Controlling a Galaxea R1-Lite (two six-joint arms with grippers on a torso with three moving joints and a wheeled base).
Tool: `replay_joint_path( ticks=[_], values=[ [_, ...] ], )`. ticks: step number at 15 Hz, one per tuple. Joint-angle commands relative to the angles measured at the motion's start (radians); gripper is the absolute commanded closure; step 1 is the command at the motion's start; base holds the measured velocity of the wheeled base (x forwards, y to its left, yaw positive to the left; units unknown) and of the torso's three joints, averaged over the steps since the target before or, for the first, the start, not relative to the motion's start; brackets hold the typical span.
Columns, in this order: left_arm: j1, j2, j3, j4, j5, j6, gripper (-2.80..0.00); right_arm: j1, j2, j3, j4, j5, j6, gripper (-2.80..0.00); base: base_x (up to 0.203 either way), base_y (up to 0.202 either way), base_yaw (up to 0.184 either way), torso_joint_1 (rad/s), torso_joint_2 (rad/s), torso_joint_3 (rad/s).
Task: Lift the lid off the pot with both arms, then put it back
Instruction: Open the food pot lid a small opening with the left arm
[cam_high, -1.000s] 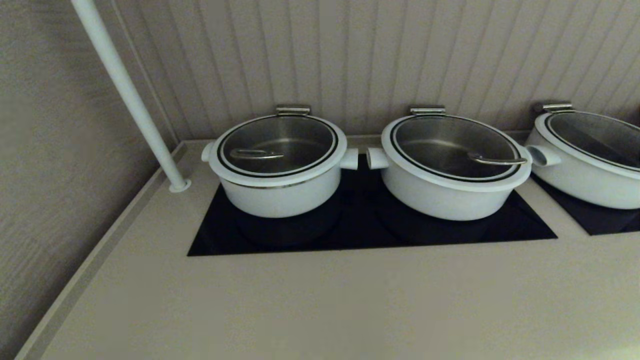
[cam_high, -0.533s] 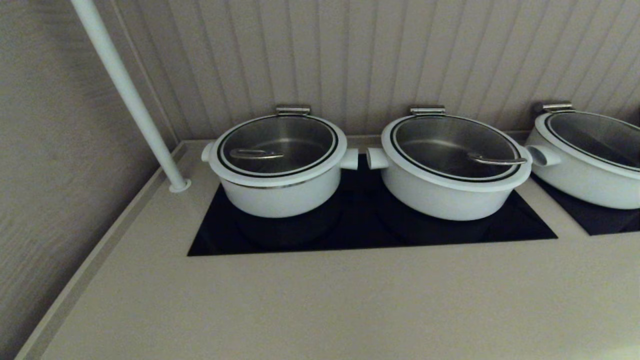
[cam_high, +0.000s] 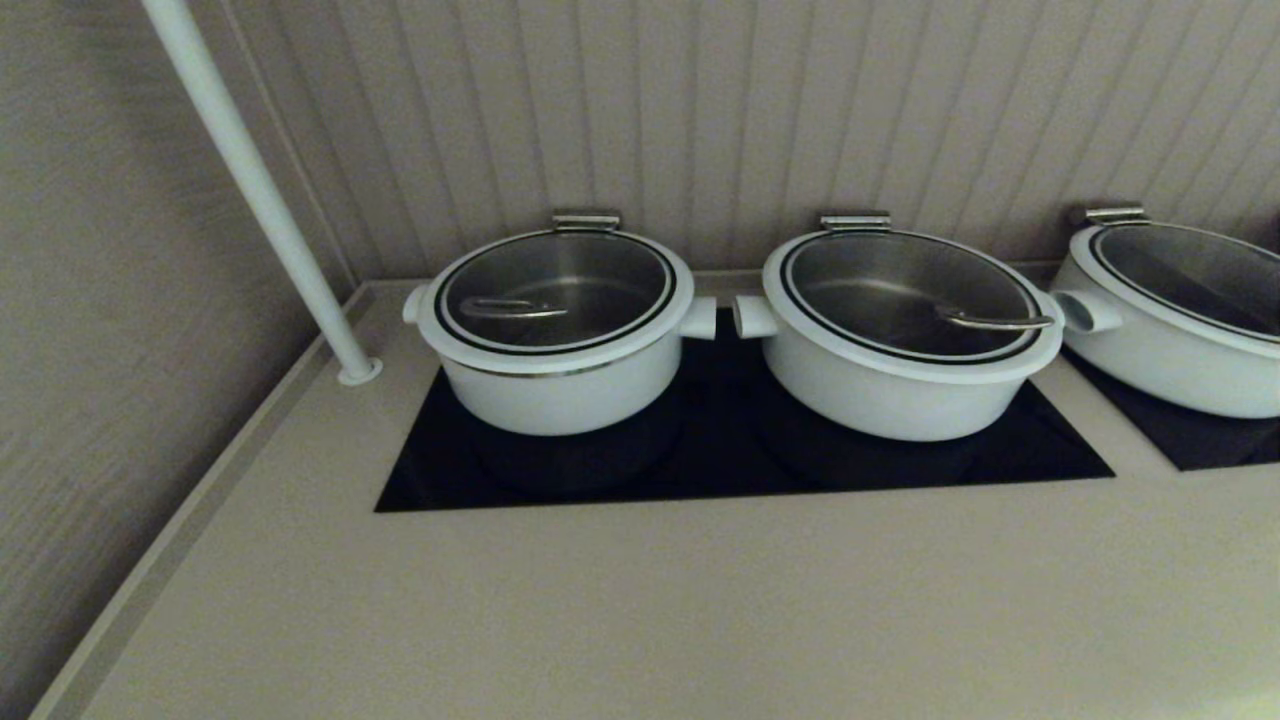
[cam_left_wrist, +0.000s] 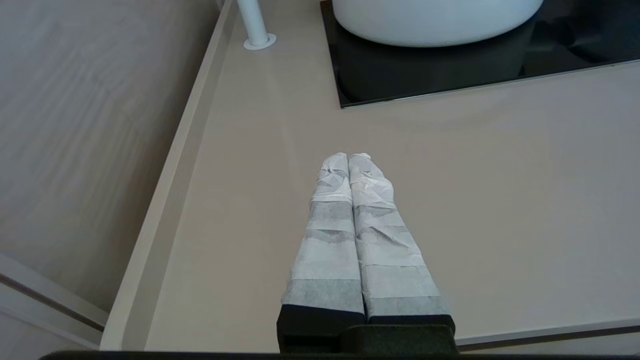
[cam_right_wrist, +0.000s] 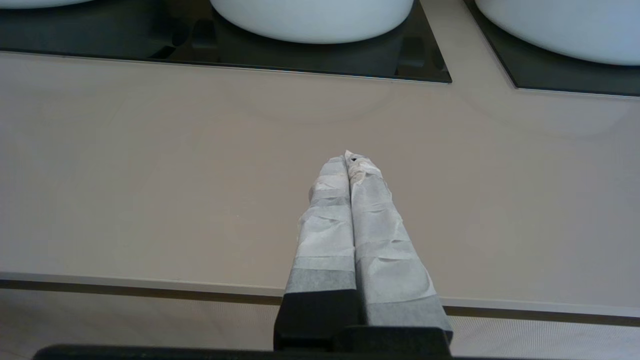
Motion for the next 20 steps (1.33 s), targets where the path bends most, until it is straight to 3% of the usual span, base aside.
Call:
replay_joint_path(
  ticks=[1, 4, 7, 14, 20],
  values=[
    [0.000, 0.000, 0.000, 0.000, -0.001, 0.008, 0.00, 0.000, 0.002, 0.000, 0.000, 0.001, -0.002, 0.00, 0.000, 0.000, 0.000, 0.000, 0.00, 0.000],
    [0.000, 0.000, 0.000, 0.001, -0.002, 0.068, 0.00, 0.000, 0.002, 0.000, 0.000, 0.001, -0.002, 0.00, 0.000, 0.000, 0.000, 0.000, 0.00, 0.000],
    [0.000, 0.000, -0.001, -0.028, -0.005, 0.067, 0.00, 0.000, 0.002, 0.000, 0.000, 0.001, 0.000, 0.00, 0.000, 0.000, 0.000, 0.000, 0.00, 0.000],
    [0.000, 0.005, -0.086, -0.037, -0.144, 0.063, 0.00, 0.000, 0.002, 0.000, 0.000, 0.000, 0.000, 0.00, 0.000, 0.000, 0.000, 0.000, 0.00, 0.000],
    [0.000, 0.166, -0.195, -0.041, -0.263, 0.063, 0.00, 0.000, 0.002, 0.000, 0.000, -0.001, 0.000, 0.00, 0.000, 0.000, 0.000, 0.000, 0.00, 0.000]
  ],
)
